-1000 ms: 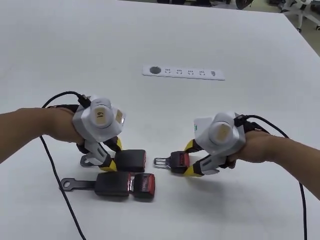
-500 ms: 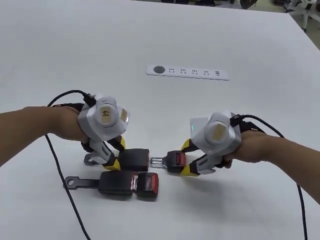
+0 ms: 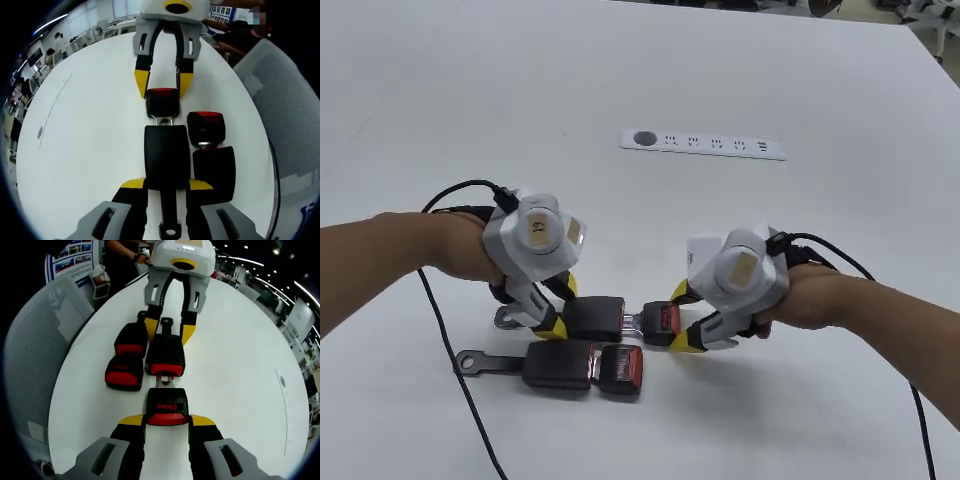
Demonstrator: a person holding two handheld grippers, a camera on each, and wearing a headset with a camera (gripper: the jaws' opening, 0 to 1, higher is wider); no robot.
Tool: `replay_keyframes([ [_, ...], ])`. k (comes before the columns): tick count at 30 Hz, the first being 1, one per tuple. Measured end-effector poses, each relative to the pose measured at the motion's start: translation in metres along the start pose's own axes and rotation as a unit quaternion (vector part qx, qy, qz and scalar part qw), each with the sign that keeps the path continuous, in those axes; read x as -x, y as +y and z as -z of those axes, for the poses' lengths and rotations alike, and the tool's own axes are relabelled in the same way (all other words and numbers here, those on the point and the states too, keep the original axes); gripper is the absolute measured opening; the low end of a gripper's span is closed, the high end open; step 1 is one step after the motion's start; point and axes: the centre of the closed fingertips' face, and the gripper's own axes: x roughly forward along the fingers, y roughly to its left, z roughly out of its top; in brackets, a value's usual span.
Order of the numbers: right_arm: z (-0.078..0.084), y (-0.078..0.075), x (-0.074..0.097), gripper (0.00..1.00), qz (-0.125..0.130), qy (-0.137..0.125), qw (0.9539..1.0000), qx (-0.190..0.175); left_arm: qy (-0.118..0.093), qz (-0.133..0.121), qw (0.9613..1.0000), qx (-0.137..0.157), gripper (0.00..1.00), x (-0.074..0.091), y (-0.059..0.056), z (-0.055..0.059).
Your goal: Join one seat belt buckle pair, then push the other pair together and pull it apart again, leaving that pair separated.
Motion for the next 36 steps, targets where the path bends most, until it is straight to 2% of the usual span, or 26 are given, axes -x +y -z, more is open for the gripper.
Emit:
replay_keyframes([
  [4,0.001,0.0,0.0,0.29,0.004,-0.002,1.0,-0.003,0.002,-0.001,1.0,0.0,0.29,-0.001,-0.002,-0.001],
  [9,0.001,-0.001,-0.001,0.28,0.006,0.0,1.0,-0.005,0.003,-0.002,1.0,0.001,0.29,0.0,0.002,0.002],
  [11,0.001,0.0,-0.001,0.28,0.006,0.001,1.0,-0.004,0.003,-0.002,1.0,0.002,0.29,-0.001,-0.003,-0.002],
  [18,0.0,-0.001,-0.003,0.28,0.01,0.007,0.9998,-0.016,0.001,-0.003,1.0,0.005,0.29,0.0,0.003,0.003],
  [24,-0.002,0.001,-0.003,0.28,0.011,0.009,0.9997,-0.019,0.005,-0.002,1.0,0.001,0.29,-0.001,-0.002,0.0],
  [27,-0.001,0.0,-0.003,0.27,0.012,0.013,0.9996,-0.023,0.003,-0.002,1.0,0.003,0.29,-0.001,0.005,0.005],
  [33,-0.003,0.001,-0.004,0.27,0.013,0.013,0.9994,-0.028,0.006,-0.003,1.0,0.0,0.29,-0.003,0.002,0.003],
  [36,-0.009,0.001,-0.008,0.27,0.014,0.008,0.9994,-0.031,0.007,-0.002,1.0,-0.001,0.28,-0.003,0.002,0.003],
])
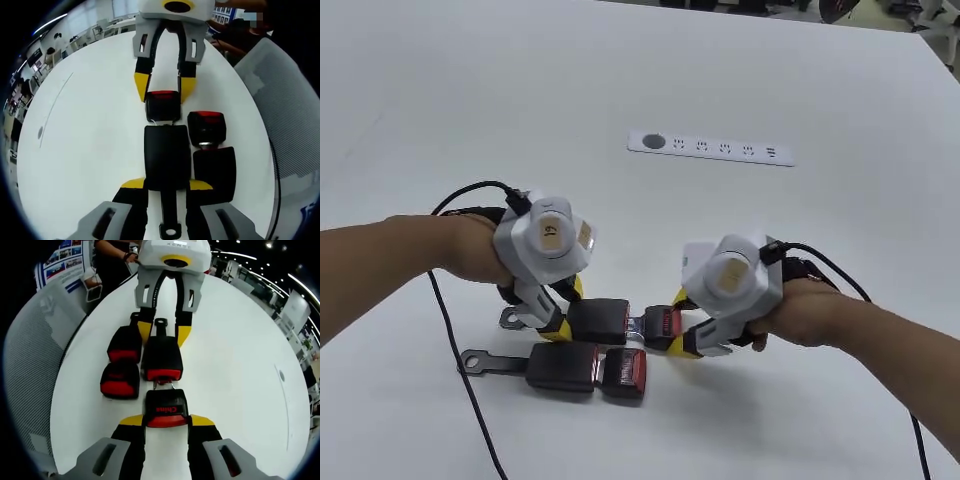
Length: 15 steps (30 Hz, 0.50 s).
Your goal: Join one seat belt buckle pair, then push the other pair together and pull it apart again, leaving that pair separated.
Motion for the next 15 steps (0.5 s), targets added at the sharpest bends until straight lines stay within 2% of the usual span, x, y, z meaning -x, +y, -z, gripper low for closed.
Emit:
replay_keyframes([
  [2,-0.003,0.0006,-0.0013,0.27,0.0,0.002,1.0,0.0,-0.001,-0.002,1.0,0.002,0.28,-0.0003,-0.0026,-0.0018],
  [5,-0.0027,-0.0005,-0.0018,0.27,0.0,0.004,1.0,-0.001,-0.004,-0.003,1.0,0.004,0.28,0.0003,-0.0003,-0.0004],
  [9,-0.0056,-0.0006,-0.004,0.26,0.004,0.007,1.0,-0.005,-0.006,-0.001,1.0,0.005,0.28,0.0012,-0.0046,-0.004],
  [15,-0.0055,-0.0006,-0.0046,0.26,0.005,0.011,0.9999,-0.009,-0.01,-0.001,0.9999,0.005,0.27,0.0024,-0.0015,-0.0033],
])
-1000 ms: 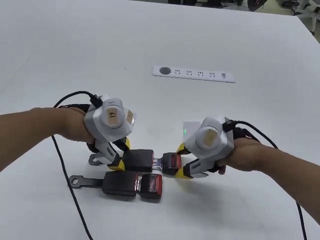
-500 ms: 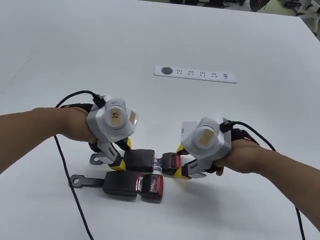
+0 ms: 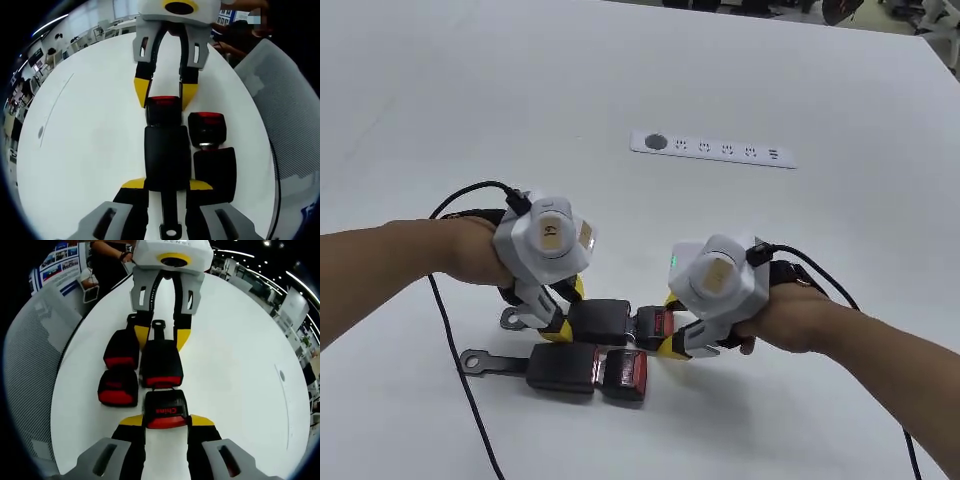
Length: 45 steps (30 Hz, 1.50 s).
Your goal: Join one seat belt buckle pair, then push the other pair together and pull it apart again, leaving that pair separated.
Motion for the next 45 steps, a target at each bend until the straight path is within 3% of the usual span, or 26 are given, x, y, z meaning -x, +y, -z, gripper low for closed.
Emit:
replay_keyframes([
  [15,-0.003,0.001,0.005,0.26,0.005,-0.001,1.0,-0.004,0.006,-0.001,1.0,0.002,0.27,-0.001,-0.001,0.0],
  [26,-0.001,0.002,0.004,0.28,0.004,-0.009,0.9999,0.013,0.002,-0.003,1.0,0.007,0.28,0.0,0.002,0.004],
  [33,0.015,-0.001,0.013,0.28,0.001,-0.002,0.9999,0.016,0.006,0.001,0.9999,0.009,0.29,-0.001,0.0,0.003],
  [39,0.015,-0.002,0.013,0.28,-0.002,-0.028,0.9995,0.016,0.011,0.002,0.9998,0.014,0.29,-0.001,0.0,0.003],
  [45,0.017,-0.004,0.013,0.28,-0.003,-0.022,0.9996,0.017,0.007,0.001,0.9998,0.018,0.29,0.0,-0.003,0.001],
])
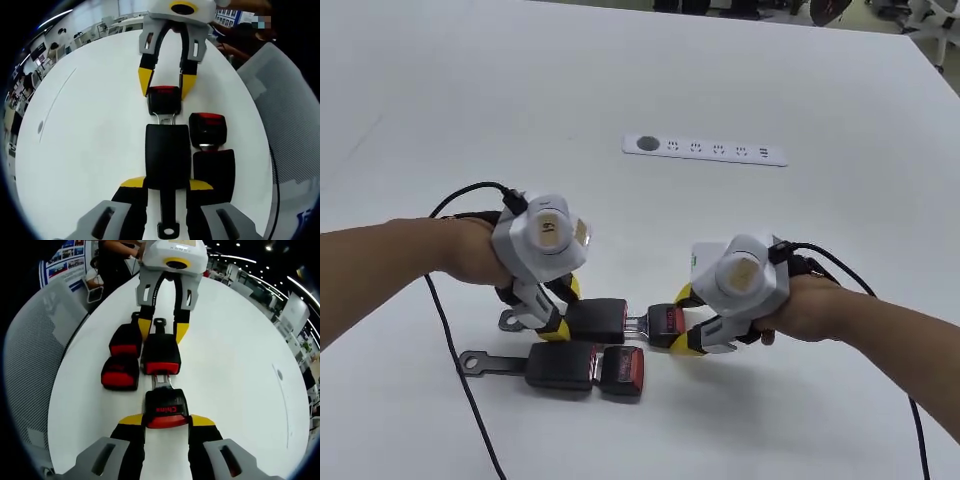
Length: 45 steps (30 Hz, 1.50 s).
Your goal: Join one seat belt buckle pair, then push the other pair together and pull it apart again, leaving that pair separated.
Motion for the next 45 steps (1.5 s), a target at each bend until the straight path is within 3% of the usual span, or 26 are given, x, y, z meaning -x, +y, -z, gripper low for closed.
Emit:
replay_keyframes([
  [15,0.022,-0.003,0.012,0.29,-0.001,0.021,0.9998,-0.003,0.007,0.001,1.0,0.002,0.3,0.001,0.005,0.003],
  [39,0.053,-0.004,0.029,0.3,0.001,0.045,0.999,-0.004,0.031,0.007,0.9995,0.003,0.31,0.0,0.003,0.002],
  [45,0.059,-0.005,0.033,0.3,0.008,0.047,0.9989,-0.004,0.027,0.006,0.9996,0.004,0.31,0.0,0.001,0.0],
])
